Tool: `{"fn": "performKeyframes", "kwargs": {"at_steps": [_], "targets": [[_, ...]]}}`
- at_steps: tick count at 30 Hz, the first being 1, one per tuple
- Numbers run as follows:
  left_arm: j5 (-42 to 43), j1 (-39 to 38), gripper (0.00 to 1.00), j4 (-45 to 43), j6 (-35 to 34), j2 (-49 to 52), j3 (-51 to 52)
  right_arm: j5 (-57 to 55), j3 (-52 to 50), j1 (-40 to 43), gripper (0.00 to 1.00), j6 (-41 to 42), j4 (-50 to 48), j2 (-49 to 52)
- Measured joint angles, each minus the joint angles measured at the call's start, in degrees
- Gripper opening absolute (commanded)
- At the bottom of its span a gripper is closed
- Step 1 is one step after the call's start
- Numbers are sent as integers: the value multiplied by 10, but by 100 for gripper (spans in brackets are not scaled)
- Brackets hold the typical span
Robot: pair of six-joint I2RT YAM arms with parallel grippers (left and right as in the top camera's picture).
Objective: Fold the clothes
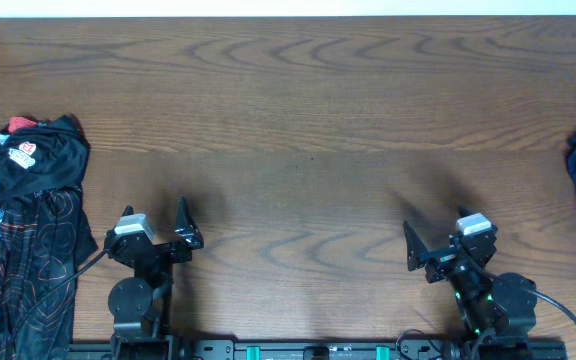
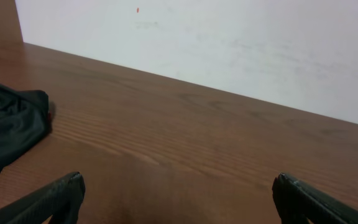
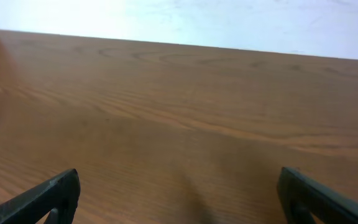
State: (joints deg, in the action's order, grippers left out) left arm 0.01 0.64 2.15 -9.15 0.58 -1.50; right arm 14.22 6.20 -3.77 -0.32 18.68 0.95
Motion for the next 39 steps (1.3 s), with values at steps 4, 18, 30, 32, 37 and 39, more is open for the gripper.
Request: {"fn": "performKeyframes", "kwargs": {"at_steps": [4,18,30,32,37,39], "targets": [[0,0,98,0,0,0,0,-2,0,0,99,-10,0,0],[0,0,98,0,0,0,0,-6,0,0,99,-29,0,0],[0,0,98,0,0,0,0,-6,0,0,99,-29,0,0],[0,0,98,0,0,0,0,-6,0,0,99,-29,0,0],[0,0,98,0,0,0,0,-7,0,0,99,-29,0,0],[0,0,98,0,0,0,0,-7,0,0,99,-29,0,0]]}}
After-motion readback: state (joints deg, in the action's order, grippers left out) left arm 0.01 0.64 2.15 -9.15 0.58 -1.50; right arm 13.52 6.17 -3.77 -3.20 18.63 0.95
